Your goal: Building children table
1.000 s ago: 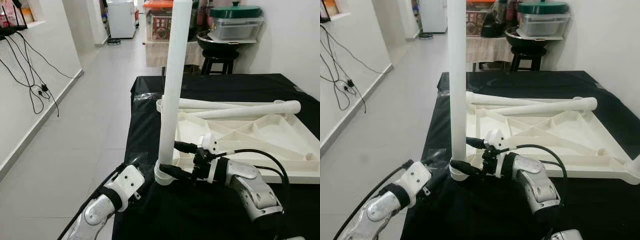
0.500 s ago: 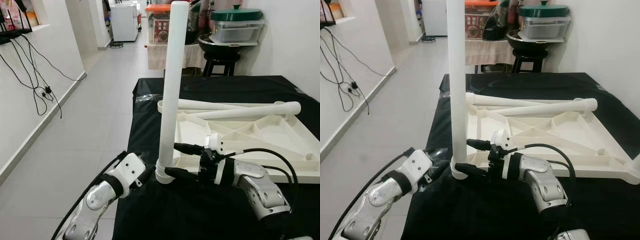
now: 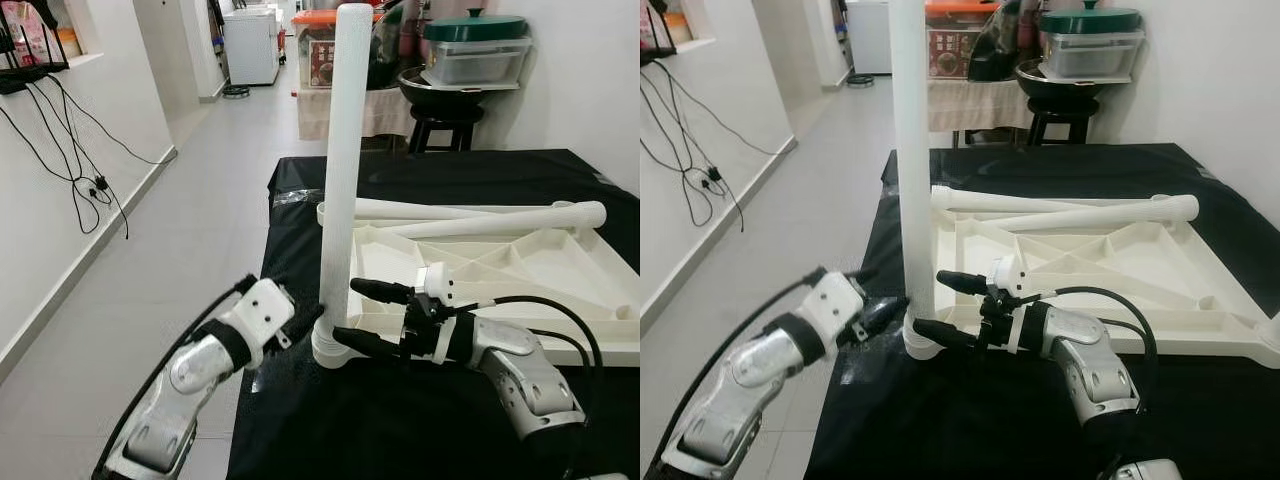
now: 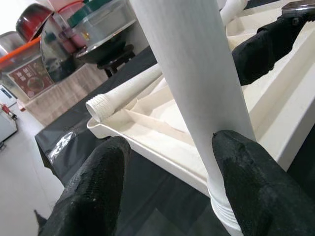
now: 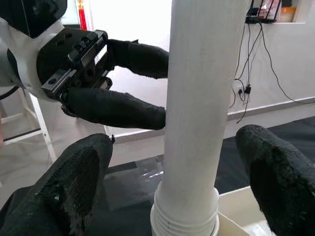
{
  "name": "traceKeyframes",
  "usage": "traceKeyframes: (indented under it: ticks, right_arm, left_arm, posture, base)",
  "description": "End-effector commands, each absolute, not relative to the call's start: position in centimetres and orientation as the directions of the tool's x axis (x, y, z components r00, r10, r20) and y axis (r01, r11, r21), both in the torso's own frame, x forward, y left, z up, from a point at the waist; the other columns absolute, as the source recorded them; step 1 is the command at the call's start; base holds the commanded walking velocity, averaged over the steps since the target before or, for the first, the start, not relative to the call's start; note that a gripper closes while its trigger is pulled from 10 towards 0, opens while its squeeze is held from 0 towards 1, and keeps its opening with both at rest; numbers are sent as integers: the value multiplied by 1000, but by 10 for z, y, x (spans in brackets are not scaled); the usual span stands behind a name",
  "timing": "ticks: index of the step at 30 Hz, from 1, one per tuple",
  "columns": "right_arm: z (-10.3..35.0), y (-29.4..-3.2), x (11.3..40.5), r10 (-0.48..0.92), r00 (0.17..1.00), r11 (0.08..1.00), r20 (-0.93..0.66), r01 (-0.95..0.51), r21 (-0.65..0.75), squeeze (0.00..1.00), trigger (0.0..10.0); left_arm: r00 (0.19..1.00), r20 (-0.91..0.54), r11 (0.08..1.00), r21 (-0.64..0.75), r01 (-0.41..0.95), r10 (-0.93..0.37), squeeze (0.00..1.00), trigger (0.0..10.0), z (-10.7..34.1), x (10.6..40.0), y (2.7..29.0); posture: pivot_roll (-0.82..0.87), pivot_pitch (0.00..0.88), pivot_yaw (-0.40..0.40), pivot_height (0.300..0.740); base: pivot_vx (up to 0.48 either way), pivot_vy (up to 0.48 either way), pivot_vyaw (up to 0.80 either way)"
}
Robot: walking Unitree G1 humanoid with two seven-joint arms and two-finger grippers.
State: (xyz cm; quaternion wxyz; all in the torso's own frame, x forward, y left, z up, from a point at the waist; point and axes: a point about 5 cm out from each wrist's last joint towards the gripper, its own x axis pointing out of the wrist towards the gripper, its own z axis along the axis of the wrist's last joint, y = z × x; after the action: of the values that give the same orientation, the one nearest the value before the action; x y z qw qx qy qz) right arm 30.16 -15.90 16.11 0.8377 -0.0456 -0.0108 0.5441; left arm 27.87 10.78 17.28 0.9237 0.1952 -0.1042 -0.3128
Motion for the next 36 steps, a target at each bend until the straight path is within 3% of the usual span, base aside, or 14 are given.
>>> traceKeyframes:
  ticks: [1,18,28,36]
  right_arm:
    - [167,-154,303,917,399,396,-7,-911,-115,0,10000]
    - [176,-146,295,926,376,375,19,-915,-148,0,10000]
    - [186,-152,298,922,386,383,20,-907,-176,0,10000]
    - [188,-153,298,923,385,377,-1,-905,-197,0,10000]
  left_arm:
    - [777,74,727,415,546,-626,0,10000,176,280,108]
    - [744,75,717,346,605,-664,0,10000,172,276,96]
    - [686,-5,660,269,701,-727,0,10000,155,263,98]
    - [793,-52,756,269,597,-607,0,10000,144,255,130]
  posture:
    - [37,0,49,740]
    - [-5,0,55,740]
    - [-18,0,43,740]
    - [13,0,25,740]
  base:
    - [0,0,0]
    - [0,0,0]
    - [0,0,0]
    - [0,0,0]
